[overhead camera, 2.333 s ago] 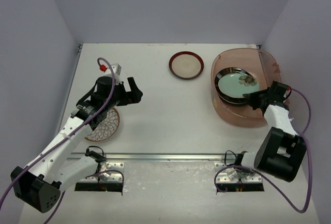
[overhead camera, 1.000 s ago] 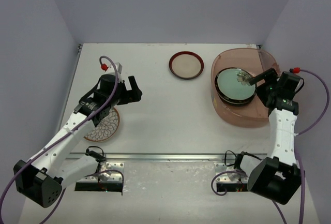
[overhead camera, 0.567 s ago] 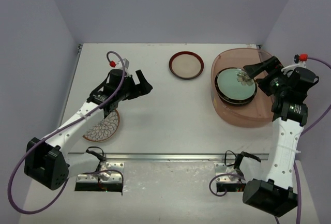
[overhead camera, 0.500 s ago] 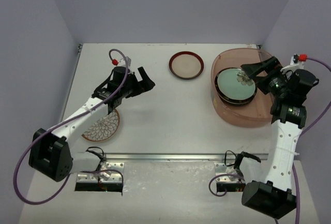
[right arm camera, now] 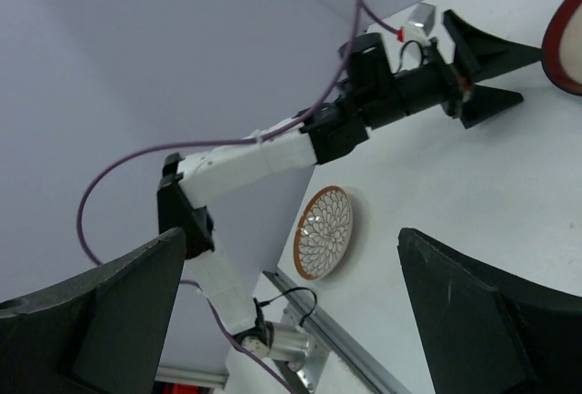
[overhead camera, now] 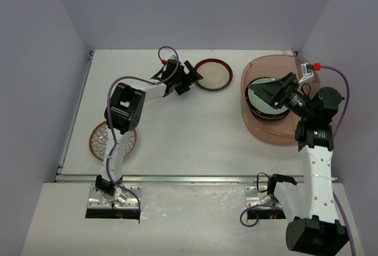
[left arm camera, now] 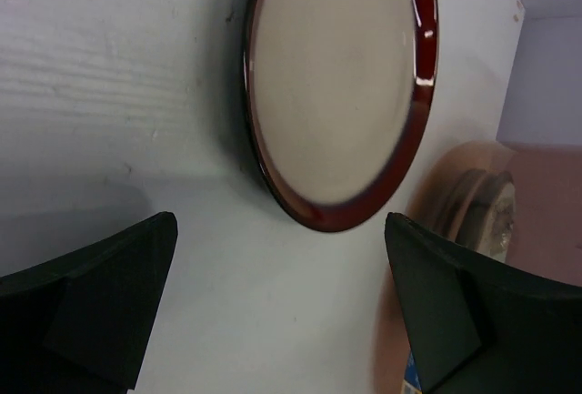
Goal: Place the plates into the plastic bin on the countertop
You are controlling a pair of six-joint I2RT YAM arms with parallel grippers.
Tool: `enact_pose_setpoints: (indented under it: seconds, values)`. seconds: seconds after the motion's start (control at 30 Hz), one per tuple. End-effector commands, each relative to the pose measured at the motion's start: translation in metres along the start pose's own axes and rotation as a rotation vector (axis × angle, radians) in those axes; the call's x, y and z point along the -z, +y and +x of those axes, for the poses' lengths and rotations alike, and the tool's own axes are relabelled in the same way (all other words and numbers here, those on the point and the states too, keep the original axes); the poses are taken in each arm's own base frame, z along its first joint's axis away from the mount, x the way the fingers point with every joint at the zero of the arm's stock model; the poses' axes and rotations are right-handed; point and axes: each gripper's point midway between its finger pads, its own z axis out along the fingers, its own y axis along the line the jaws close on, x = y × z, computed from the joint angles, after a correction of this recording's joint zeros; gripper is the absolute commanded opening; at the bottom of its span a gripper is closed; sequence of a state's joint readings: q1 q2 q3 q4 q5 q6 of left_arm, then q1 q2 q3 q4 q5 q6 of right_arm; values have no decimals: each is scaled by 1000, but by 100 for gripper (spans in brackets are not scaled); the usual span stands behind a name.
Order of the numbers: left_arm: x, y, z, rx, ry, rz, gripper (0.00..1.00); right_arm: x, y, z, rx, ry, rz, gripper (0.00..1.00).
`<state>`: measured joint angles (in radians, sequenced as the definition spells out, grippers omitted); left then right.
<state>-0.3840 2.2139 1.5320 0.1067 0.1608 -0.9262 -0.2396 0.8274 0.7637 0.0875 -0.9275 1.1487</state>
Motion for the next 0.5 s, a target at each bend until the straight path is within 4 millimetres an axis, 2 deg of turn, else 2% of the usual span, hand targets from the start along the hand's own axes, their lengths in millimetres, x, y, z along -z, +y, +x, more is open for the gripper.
enact_pose_setpoints:
  seconds: [0.0,0.03,0.13,0.17,0.27,0.33,0.47]
  values:
    - [-34,-8,-18,31,3,-3,96,1,31,2,152,12,-46,99]
    - [-36,-10,-23,28,-2,-12,96,0,34,4,152,14,-57,99]
    - [-54,16,-13,35,30,-64,96,-1,36,8,149,23,-83,99]
    - [-55,18,-13,41,33,-66,96,-1,35,8,148,24,-83,99]
    - [-70,43,4,91,101,-85,96,-5,34,12,149,42,-90,99]
    - [-75,39,11,95,137,-69,97,-7,36,14,150,55,-99,99]
    - [-88,49,31,93,191,-100,97,-8,35,16,138,53,-112,99]
